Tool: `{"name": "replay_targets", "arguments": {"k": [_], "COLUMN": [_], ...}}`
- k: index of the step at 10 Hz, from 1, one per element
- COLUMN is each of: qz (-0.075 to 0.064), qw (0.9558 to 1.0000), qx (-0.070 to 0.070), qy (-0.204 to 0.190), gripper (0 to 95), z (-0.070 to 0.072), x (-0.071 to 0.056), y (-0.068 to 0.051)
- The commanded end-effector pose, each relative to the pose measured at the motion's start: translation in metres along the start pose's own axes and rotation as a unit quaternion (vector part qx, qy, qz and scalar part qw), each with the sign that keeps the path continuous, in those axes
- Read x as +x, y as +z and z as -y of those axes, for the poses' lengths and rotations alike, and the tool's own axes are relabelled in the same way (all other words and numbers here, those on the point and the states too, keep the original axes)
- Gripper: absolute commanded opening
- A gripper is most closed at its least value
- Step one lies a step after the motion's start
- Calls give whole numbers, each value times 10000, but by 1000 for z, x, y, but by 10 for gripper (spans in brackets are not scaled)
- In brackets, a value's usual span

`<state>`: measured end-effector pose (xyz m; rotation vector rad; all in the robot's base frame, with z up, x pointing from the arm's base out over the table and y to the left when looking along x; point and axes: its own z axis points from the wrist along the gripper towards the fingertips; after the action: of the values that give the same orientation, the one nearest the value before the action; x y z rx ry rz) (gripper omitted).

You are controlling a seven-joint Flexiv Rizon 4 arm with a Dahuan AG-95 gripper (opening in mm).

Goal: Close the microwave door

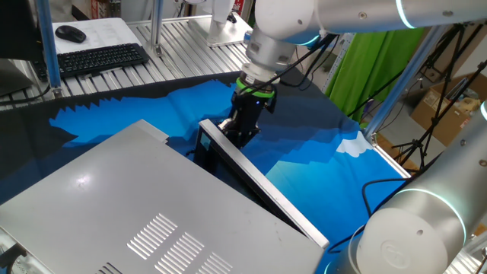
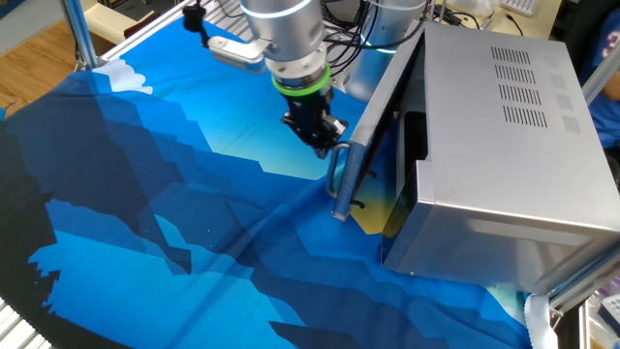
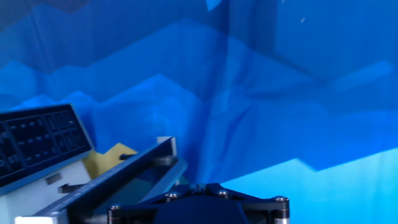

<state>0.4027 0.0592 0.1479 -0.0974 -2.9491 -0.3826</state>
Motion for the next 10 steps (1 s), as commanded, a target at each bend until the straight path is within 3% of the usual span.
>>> {"name": "replay_targets", "arguments": {"k": [1, 10], "qz": [5, 13], "qw": [9999, 9977], "qx": [2, -31], "qy": [117, 676], "gripper": [0, 0], "z": [-11, -68], "x": [3, 33], "y": [1, 6]}}
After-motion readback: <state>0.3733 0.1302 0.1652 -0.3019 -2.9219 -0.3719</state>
